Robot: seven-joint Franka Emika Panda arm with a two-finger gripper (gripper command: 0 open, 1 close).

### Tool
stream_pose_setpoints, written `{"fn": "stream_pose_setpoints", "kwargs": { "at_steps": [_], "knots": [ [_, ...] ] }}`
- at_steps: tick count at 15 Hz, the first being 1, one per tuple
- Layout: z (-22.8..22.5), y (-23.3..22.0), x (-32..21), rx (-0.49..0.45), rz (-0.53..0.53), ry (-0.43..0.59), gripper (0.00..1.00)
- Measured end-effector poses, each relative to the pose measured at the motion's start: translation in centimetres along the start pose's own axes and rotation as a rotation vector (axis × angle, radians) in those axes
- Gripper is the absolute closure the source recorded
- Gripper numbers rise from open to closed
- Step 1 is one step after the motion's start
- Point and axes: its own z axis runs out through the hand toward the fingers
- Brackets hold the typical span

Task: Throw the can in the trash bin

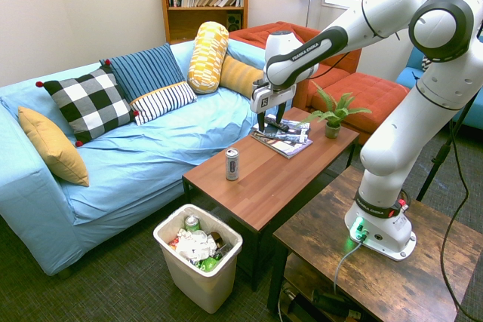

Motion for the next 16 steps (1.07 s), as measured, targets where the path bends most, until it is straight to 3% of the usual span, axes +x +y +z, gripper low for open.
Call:
{"fn": "stream_pose_setpoints", "kwargs": {
  "at_steps": [4, 8, 16],
  "knots": [
    [0.5, -1.1, -0.4, -0.001, -0.002, 0.003, 0.00],
    [2.2, -5.8, -1.5, 0.038, 0.029, 0.082, 0.00],
    [10.8, -13.8, -0.8, -0.014, 0.122, 0.175, 0.00]
  ]
}}
